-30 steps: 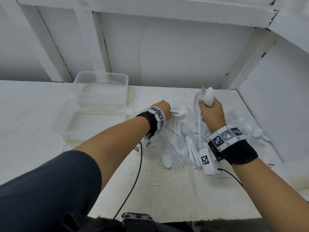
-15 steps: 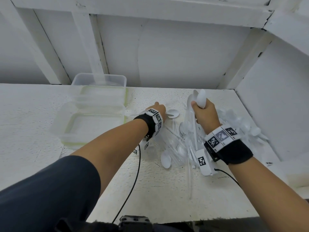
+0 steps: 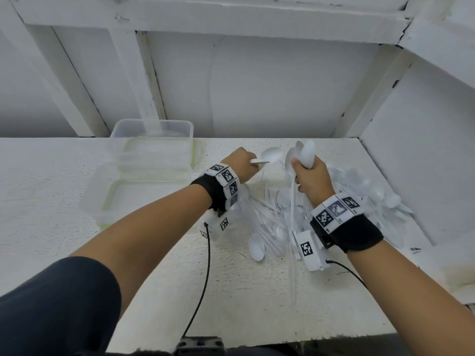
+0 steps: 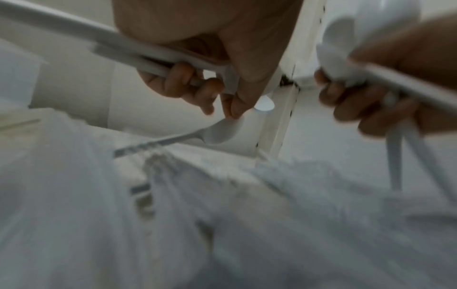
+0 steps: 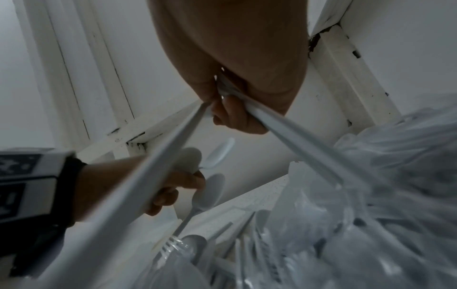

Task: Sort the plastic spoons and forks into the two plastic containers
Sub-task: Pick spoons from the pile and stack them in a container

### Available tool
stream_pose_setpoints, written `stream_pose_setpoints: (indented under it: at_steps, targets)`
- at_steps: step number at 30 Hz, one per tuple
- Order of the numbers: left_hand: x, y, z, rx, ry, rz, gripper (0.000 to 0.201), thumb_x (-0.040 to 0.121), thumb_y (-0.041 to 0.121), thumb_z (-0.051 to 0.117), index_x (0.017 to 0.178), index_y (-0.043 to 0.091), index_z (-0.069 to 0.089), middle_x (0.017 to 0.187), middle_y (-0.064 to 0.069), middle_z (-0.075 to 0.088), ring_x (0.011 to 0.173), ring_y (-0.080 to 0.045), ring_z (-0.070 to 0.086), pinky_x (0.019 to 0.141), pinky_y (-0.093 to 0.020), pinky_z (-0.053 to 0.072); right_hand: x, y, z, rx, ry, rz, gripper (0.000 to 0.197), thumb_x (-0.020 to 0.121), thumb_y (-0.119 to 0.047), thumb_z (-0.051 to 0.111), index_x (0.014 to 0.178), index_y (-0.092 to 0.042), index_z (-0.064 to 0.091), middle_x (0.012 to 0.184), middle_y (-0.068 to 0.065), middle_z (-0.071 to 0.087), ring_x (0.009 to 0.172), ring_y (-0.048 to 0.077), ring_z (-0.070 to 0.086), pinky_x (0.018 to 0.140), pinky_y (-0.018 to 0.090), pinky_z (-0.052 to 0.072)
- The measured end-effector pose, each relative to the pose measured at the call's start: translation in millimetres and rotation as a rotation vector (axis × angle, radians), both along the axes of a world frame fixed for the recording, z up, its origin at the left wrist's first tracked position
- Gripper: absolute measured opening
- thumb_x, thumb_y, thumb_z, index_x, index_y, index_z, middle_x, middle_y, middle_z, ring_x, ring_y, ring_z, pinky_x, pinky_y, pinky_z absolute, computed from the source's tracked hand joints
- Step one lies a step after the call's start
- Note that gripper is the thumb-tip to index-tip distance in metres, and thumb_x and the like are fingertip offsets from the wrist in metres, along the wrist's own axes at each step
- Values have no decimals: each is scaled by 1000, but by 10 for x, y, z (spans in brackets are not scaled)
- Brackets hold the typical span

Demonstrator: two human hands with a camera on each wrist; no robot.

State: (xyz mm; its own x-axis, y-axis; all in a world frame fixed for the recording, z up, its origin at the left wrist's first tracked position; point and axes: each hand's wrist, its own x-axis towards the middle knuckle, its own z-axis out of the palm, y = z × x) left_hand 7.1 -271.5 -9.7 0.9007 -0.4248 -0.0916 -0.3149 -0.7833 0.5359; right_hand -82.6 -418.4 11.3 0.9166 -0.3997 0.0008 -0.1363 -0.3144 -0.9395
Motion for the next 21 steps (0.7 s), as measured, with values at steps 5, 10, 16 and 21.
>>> stream_pose_setpoints:
  at_steps: [5,10,16,21]
  targets:
    - [-123,264,368,-253,-50,10,24,90,22,46,90,3,62,83,-7,59,75,-21,51,61,-27,32,68,123,117,107,-21,-11,19,93,-19,53,75,-21,48,64,0,42,55,10,41,44,19,35]
    - [-393,564,616,-660,121,133,10,95,12,47,93,13,57,67,4,46,52,-9,37,44,-15,30,100,329,225,225,-53,45,18,90,-23,60,76,-14,54,64,0,46,55,11,46,40,15,38]
    - [-612,845,648,-983,391,230,17,97,14,46,81,18,51,63,6,39,46,-6,29,45,-18,20,39,772,337,382,-118,209,19,87,-20,65,71,-12,58,57,1,45,50,12,46,49,25,38]
    - [-718,1067,610,-1220,564,292,17,98,13,42,90,13,56,64,5,42,42,-4,30,40,-15,21,-65,1070,299,475,-125,288,16,86,-20,66,80,-6,63,53,0,48,49,13,47,53,29,38]
